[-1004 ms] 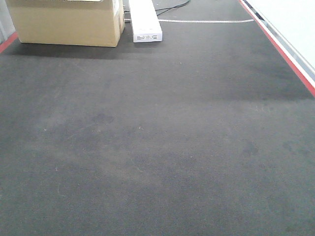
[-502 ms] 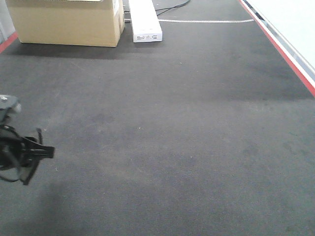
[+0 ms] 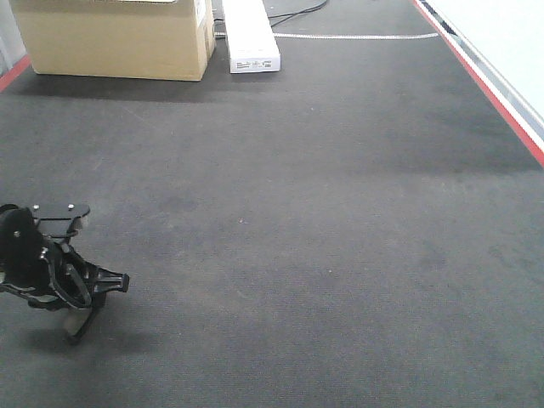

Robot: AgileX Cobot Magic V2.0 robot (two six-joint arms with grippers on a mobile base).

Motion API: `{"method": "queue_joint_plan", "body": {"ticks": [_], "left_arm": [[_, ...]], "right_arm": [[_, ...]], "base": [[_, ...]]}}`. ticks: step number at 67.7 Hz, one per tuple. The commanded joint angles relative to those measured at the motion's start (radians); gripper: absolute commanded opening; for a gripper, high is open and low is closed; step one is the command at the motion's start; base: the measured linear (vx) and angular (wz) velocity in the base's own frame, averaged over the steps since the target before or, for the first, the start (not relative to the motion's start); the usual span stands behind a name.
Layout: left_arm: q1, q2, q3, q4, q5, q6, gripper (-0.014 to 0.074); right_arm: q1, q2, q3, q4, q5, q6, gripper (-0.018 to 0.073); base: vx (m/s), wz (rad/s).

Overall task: Move and align brake pads A on conveyor
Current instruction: 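Lower the left gripper with its brake pad onto the belt, then open the left gripper to release the pad and raise it, then lower the right gripper with its brake pad onto the belt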

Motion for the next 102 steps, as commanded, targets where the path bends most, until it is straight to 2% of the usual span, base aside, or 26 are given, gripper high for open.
{"method": "queue_joint_plan", "body": {"ticks": [1, 17, 38, 48, 61, 78, 86, 94, 102], "left_arm": [[-0.003, -0.024, -0.048, -0.009, -0.013, -0.011, 0.0365], [-0.003, -0.122, -0.069, -0.006, 0.011, -0.010, 0.0391], [-0.004, -0.450, -0.049, -0.003, 0.088, -0.007, 0.0391], [-0.004, -0.689, 0.071, -0.003, 0.023, 0.035, 0.0391], [-0.004, -1.039, 0.268, -0.001, -0.087, 0.043, 0.0391], [-0.004, -1.443, 0.473, 0.026, -0.087, 0.071, 0.0391], [-0.004, -1.543, 0.549, 0.026, -0.109, 0.079, 0.0391], [-0.004, -1.566, 0.613, 0.023, -0.185, 0.098, 0.0391], [-0.004, -1.567, 0.634, 0.023, -0.175, 0.098, 0.0391]], "right_arm": [[0.000, 0.008, -0.029, -0.010, -0.092, -0.004, -0.0010], [0.000, 0.008, -0.029, -0.010, -0.092, -0.004, -0.0010], [0.000, 0.008, -0.029, -0.010, -0.092, -0.004, -0.0010], [0.000, 0.008, -0.029, -0.010, -0.092, -0.004, -0.0010], [0.000, 0.008, -0.029, -0.010, -0.092, -0.004, -0.0010], [0.000, 0.008, -0.029, -0.010, -0.092, -0.004, -0.0010], [0.000, 0.008, -0.029, -0.010, -0.092, -0.004, -0.0010], [0.000, 0.008, -0.029, -0.010, -0.091, -0.004, -0.0010], [0.000, 0.008, -0.029, -0.010, -0.092, -0.004, -0.0010]], "base": [[0.00, 0.00], [0.00, 0.00], [0.00, 0.00], [0.00, 0.00], [0.00, 0.00], [0.00, 0.00], [0.00, 0.00], [0.00, 0.00], [0.00, 0.00]]}}
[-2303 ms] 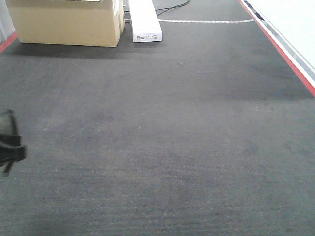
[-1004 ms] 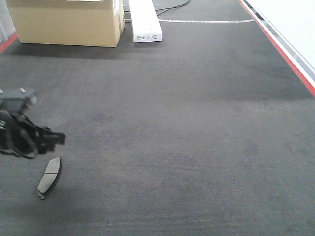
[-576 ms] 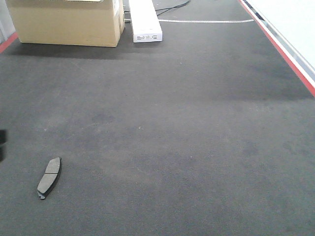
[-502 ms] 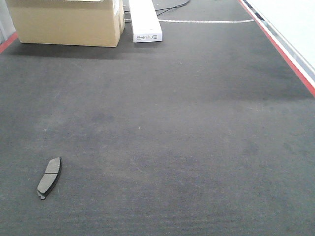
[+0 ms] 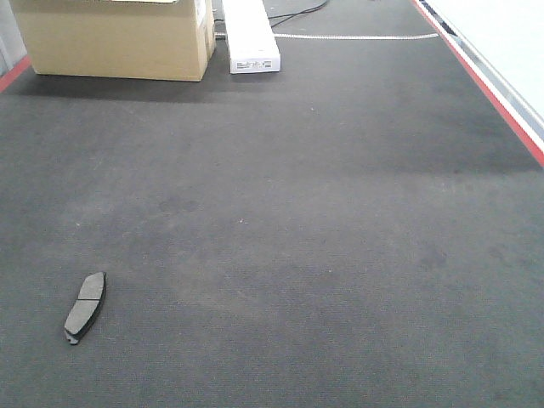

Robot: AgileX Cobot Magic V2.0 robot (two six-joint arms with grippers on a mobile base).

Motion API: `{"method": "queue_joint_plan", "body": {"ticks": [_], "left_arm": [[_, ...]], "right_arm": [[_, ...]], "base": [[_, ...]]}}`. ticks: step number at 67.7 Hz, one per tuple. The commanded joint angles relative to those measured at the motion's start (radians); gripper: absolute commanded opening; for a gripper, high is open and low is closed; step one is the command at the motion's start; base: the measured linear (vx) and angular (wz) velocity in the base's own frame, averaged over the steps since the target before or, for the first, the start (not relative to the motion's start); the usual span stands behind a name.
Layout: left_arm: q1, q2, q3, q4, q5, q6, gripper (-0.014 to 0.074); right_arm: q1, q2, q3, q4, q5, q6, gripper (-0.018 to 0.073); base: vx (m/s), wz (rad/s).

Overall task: Move and align brake pads A on conveyor
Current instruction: 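Lower the right gripper with its brake pad onto the belt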

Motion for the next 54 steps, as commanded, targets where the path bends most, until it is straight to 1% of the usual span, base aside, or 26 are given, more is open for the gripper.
{"method": "queue_joint_plan", "body": {"ticks": [1, 13, 46, 54], "left_arm": [[-0.004, 0.010, -0.015, -0.003, -0.078, 0.003, 0.0391], [-0.004, 0.010, -0.015, -0.003, -0.053, 0.003, 0.0391], [-0.004, 0.010, -0.015, -0.003, -0.053, 0.003, 0.0391], [-0.004, 0.010, -0.015, -0.003, -0.053, 0.003, 0.0391]], "right_arm": [[0.000, 0.008, -0.029, -0.010, -0.092, -0.004, -0.0010], [0.000, 0.008, -0.029, -0.010, -0.092, -0.004, -0.0010], [0.000, 0.008, -0.029, -0.011, -0.105, -0.004, -0.0010], [0.000, 0.012, -0.029, -0.007, -0.075, -0.003, -0.0010]], "base": [[0.00, 0.00], [0.00, 0.00], [0.00, 0.00], [0.00, 0.00]]}}
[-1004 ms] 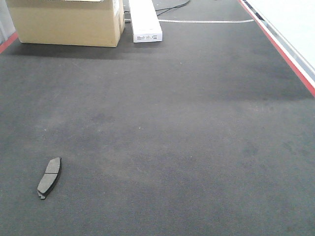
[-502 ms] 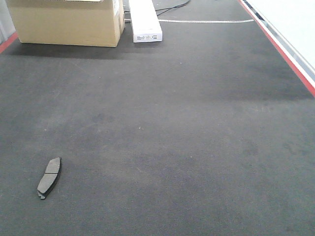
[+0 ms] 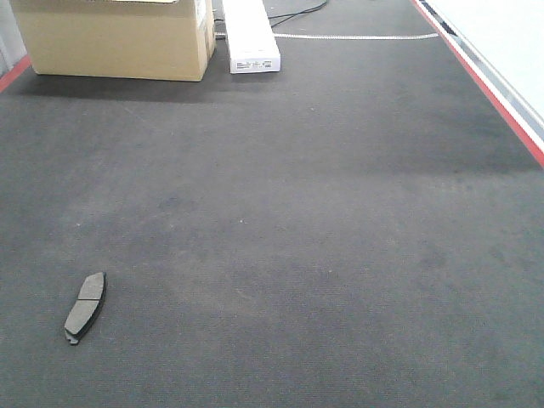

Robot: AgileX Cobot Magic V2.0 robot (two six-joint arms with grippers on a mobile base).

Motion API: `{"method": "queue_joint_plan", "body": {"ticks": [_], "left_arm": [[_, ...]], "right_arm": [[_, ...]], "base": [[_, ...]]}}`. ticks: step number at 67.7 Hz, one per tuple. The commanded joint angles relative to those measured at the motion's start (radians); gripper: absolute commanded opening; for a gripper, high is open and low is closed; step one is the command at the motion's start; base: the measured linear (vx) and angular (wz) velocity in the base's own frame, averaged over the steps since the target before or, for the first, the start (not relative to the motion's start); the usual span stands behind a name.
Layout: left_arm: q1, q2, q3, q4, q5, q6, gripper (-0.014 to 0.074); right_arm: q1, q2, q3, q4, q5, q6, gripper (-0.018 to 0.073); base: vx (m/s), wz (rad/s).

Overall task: Move and align brake pads A on conveyor
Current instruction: 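Lower the right gripper with its brake pad onto the belt, then open the right gripper to release the pad and raise it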

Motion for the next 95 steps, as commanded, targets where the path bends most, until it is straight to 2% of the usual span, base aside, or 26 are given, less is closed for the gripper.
{"method": "queue_joint_plan", "body": {"ticks": [1, 9, 20, 52, 68, 77, 87, 95], "left_arm": [[-0.004, 0.011, -0.024, -0.003, -0.066, -0.001, 0.0391], [-0.004, 0.011, -0.024, -0.003, -0.066, -0.001, 0.0391], [-0.004, 0.011, -0.024, -0.003, -0.065, -0.001, 0.0391], [-0.004, 0.011, -0.024, -0.003, -0.063, -0.001, 0.0391], [-0.004, 0.011, -0.024, -0.003, -0.063, -0.001, 0.0391], [-0.004, 0.011, -0.024, -0.003, -0.063, -0.001, 0.0391], [-0.004, 0.011, -0.024, -0.003, -0.063, -0.001, 0.0391], [-0.004, 0.011, -0.024, -0.003, -0.063, -0.001, 0.0391]], "right_arm": [[0.000, 0.016, -0.032, -0.012, -0.068, -0.003, -0.0010], [0.000, 0.107, -0.048, -0.016, -0.073, -0.001, -0.0008], [0.000, 0.377, -0.127, 0.012, -0.071, 0.002, -0.0006], [0.000, 1.100, -0.500, 0.015, -0.013, -0.012, 0.0010], [0.000, 1.347, -0.674, 0.016, 0.130, -0.104, 0.0018], [0.000, 1.442, -0.761, 0.017, 0.200, -0.118, 0.0032], [0.000, 1.536, -0.843, 0.018, 0.275, -0.118, 0.0088], [0.000, 1.578, -0.883, 0.023, 0.297, -0.118, 0.0189]], "base": [[0.00, 0.00], [0.00, 0.00], [0.00, 0.00], [0.00, 0.00], [0.00, 0.00], [0.00, 0.00], [0.00, 0.00], [0.00, 0.00]]}}
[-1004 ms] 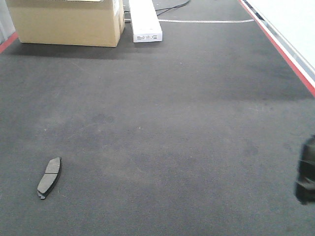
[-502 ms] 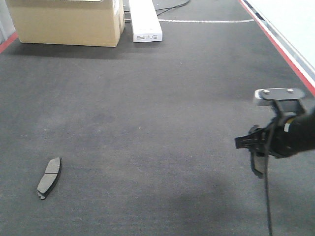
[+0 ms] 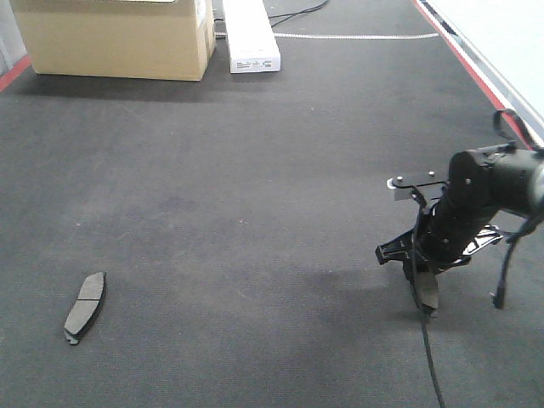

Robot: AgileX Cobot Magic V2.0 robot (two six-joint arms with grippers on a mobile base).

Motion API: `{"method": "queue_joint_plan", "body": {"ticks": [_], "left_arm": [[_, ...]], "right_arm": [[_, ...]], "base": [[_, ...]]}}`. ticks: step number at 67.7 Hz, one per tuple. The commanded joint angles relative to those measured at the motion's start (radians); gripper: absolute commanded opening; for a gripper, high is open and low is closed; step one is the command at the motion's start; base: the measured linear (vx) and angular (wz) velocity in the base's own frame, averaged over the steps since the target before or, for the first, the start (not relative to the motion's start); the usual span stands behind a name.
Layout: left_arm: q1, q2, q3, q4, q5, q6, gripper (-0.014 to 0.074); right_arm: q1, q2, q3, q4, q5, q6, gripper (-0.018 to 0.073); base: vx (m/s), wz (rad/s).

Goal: Move and align brake pads A on conveyor

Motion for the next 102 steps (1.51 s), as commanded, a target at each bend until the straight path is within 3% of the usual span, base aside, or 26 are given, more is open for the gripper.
{"method": "queue_joint_plan", "body": {"ticks": [1, 14, 23, 39, 87, 102], "left_arm": [[-0.004, 0.011, -0.024, -0.003, -0.070, -0.001, 0.0391], [-0.004, 0.011, -0.024, -0.003, -0.070, -0.001, 0.0391], [-0.004, 0.011, -0.024, -0.003, -0.070, -0.001, 0.0391], [-0.004, 0.011, -0.024, -0.003, -0.070, -0.001, 0.0391], [-0.004, 0.011, -0.024, -0.003, -0.070, -0.001, 0.0391], [-0.004, 0.011, -0.024, -0.003, -0.070, -0.001, 0.0391]], "right_arm": [[0.000, -0.021, -0.055, 0.001, 0.005, -0.009, 0.0205], [0.000, -0.022, -0.062, -0.001, 0.021, -0.009, 0.0441], [0.000, -0.068, -0.060, 0.000, 0.054, -0.008, 0.0517], [0.000, -0.318, -0.015, 0.008, 0.094, -0.012, 0.0516], [0.000, -1.590, 0.685, 0.015, -0.310, 0.018, 0.0498], [0.000, -1.802, 0.854, -0.004, -0.366, 0.013, 0.0498]], "base": [[0.00, 0.00], [0.00, 0.00], [0.00, 0.00], [0.00, 0.00], [0.00, 0.00], [0.00, 0.00]]}}
